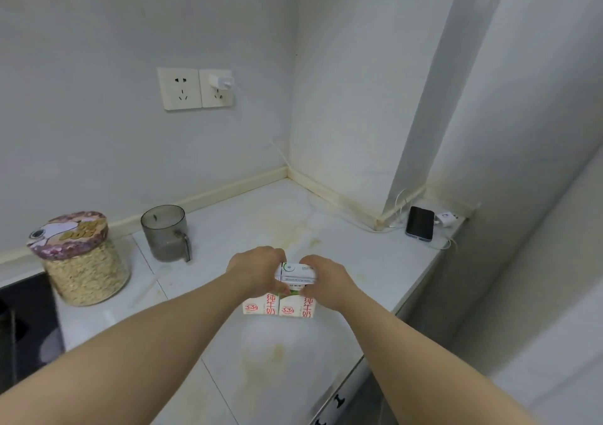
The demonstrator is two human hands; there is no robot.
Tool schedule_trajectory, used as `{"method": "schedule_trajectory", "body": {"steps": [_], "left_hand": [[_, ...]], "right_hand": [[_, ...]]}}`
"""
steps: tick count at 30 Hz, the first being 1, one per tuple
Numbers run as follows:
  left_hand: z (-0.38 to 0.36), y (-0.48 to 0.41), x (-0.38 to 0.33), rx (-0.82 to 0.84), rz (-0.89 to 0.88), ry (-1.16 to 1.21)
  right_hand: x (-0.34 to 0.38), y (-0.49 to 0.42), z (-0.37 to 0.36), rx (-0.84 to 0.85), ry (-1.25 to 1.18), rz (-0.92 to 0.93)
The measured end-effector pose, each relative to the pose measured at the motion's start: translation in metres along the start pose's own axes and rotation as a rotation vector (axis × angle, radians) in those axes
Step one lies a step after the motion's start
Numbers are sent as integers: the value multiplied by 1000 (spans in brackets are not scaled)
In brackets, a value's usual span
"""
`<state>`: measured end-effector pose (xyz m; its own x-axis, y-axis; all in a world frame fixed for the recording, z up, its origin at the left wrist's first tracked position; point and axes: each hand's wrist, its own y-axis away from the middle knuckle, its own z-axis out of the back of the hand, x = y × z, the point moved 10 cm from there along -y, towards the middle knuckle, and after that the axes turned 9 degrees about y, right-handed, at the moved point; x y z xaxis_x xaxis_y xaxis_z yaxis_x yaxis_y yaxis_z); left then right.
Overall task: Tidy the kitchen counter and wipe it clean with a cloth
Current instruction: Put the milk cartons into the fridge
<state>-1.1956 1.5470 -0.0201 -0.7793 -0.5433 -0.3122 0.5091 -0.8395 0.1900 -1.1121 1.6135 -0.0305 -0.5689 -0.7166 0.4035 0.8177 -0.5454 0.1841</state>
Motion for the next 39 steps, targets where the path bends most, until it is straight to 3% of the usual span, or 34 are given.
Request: {"method": "schedule_trajectory", "body": {"steps": [11,16,23,30,36,39], "left_hand": [[-18,-10,7,147,55,44],[24,6,-27,-9,-136,91],[69,45,-87,-100,-354,198],[74,79,-136,-69,-492,323],[87,100,-175,-47,-538,435],[97,106,-197,-26,-538,627]], "right_hand": [[-2,-8,-13,109,-24,-72],[-10,16,25,-20,-26,-180],[-14,90,97,-294,238,-372],[-25,177,146,-426,584,-536],[-22,221,200,-496,1029,-628],[-32,224,211,-423,1180,-663]]}}
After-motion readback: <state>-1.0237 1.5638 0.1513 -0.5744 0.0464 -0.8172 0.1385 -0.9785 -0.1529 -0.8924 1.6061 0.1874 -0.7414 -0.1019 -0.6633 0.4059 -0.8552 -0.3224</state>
